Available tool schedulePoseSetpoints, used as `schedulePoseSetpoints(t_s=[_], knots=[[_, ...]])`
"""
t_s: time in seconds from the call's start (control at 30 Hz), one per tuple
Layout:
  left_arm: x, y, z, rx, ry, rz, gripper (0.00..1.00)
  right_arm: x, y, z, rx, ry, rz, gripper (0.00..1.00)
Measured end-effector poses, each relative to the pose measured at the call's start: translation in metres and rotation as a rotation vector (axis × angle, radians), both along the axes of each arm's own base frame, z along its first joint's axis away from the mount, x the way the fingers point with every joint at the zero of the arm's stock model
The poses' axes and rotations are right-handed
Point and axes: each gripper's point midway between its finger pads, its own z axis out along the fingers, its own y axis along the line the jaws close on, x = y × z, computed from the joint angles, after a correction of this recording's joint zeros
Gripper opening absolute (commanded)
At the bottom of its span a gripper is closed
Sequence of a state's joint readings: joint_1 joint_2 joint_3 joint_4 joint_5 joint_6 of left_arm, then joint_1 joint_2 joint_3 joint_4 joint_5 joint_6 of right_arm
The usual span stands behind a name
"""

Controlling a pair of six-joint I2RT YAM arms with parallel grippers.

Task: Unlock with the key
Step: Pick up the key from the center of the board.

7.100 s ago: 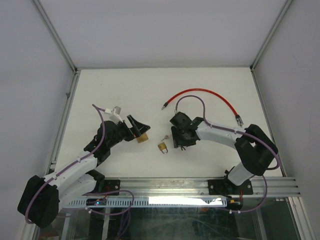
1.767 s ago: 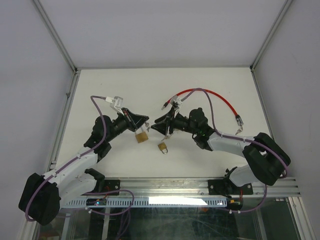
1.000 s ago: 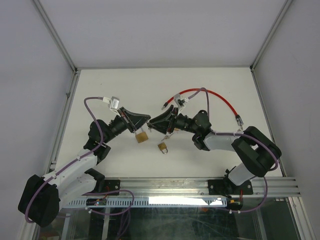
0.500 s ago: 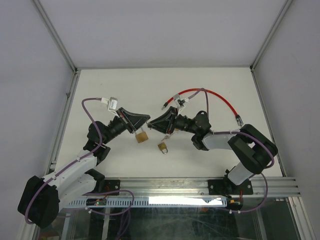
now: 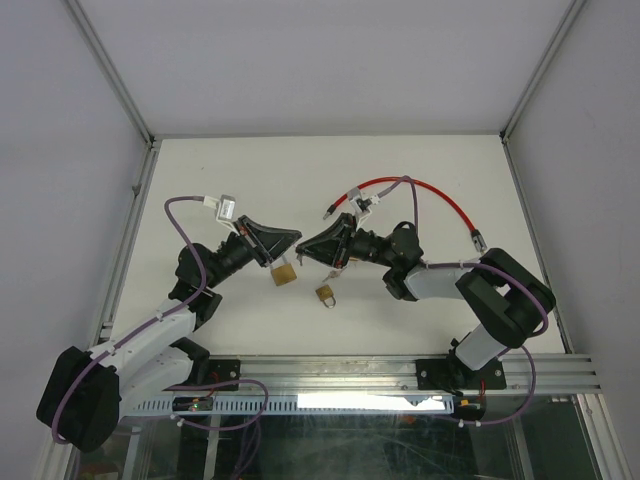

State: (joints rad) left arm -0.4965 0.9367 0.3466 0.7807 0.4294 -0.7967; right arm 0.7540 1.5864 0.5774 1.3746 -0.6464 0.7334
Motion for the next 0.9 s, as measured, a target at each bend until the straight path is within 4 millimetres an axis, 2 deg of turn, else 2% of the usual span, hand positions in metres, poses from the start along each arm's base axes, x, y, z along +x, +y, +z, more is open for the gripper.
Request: schedulePoseSetpoints(t_s=[0.07, 0.2, 0.33, 0.57, 0.8, 0.9], knots=[[0.000, 0.000, 0.001, -0.003, -0.003, 0.000, 0.00, 0.000, 0.000, 0.000, 0.002, 0.001, 0.001, 0.00], [0.000, 0.000, 0.002, -0.007, -0.008, 0.000, 0.01, 0.000, 0.000, 0.001, 0.003, 0.003, 0.002, 0.00], [0.000, 0.000, 0.002, -0.008, -0.006, 0.000, 0.19, 0.000, 0.000, 0.001, 0.003, 0.003, 0.002, 0.00], [0.008, 0.007, -0.007, 0.006, 0.055, 0.063, 0.58, 0.000, -0.001, -0.004, -0.006, 0.007, -0.005, 0.00], [0.013, 0.018, -0.014, 0.019, 0.109, 0.142, 0.79, 0.011, -0.009, -0.029, -0.067, 0.060, -0.061, 0.00], [0.015, 0.022, -0.017, 0.025, 0.131, 0.170, 0.81, 0.014, -0.010, -0.032, -0.076, 0.069, -0.074, 0.00]])
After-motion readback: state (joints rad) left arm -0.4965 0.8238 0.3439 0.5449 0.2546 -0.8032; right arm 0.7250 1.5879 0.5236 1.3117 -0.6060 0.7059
